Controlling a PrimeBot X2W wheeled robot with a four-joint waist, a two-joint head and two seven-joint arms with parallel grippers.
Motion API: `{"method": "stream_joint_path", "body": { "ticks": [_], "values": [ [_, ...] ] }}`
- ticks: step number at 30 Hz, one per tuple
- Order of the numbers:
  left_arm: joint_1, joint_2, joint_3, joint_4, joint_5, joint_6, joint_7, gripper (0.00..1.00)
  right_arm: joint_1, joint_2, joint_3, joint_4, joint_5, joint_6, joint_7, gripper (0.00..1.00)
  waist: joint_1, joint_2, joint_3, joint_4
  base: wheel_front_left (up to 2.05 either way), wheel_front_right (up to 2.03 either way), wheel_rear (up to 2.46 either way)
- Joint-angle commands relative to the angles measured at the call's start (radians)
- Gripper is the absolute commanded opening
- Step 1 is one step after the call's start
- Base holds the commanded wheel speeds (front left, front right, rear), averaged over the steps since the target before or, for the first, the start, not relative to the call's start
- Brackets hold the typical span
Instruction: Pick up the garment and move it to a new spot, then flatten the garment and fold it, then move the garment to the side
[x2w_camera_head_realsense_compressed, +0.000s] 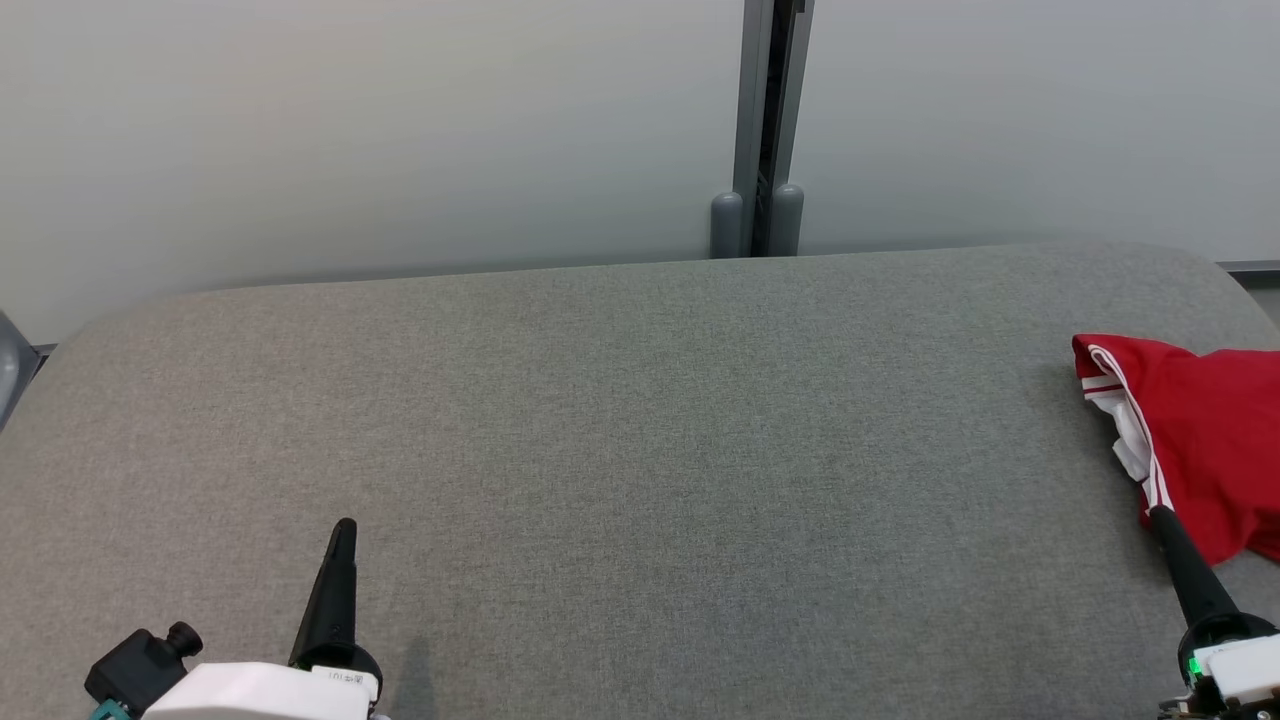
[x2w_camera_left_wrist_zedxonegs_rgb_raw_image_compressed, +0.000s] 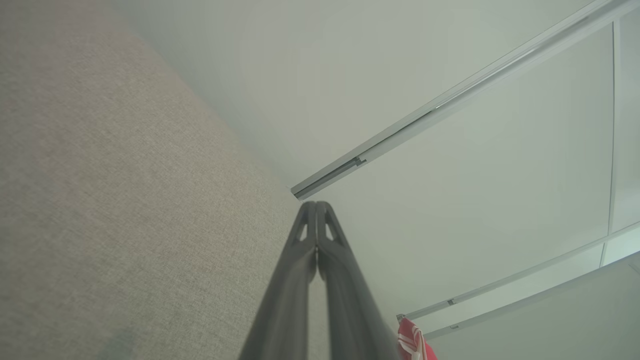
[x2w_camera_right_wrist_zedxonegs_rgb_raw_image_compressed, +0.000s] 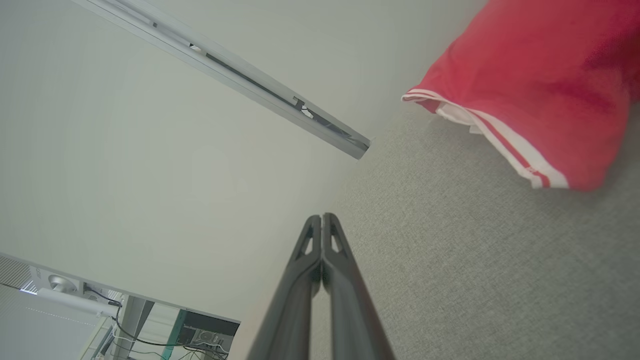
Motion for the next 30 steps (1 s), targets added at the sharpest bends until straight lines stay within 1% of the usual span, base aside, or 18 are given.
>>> {"method": "stream_joint_path", "body": {
  "ticks": [1, 30],
  "values": [
    [-0.020, 0.003, 0.009, -0.003, -0.018, -0.010, 0.000, 0.00, -0.023, -0.006, -0.006, -0.001, 0.021, 0.000, 0.009, 0.00, 0.0000, -0.0001, 0.000, 0.000, 0.00, 0.00, 0.00],
    [-0.041, -0.050, 0.031, 0.019, -0.245, -0.076, 0.010, 0.00, -0.057, -0.003, -0.058, 0.059, 0.291, 0.000, 0.061, 0.00, 0.0000, -0.0001, 0.010, 0.000, 0.00, 0.00, 0.00]
  ]
}}
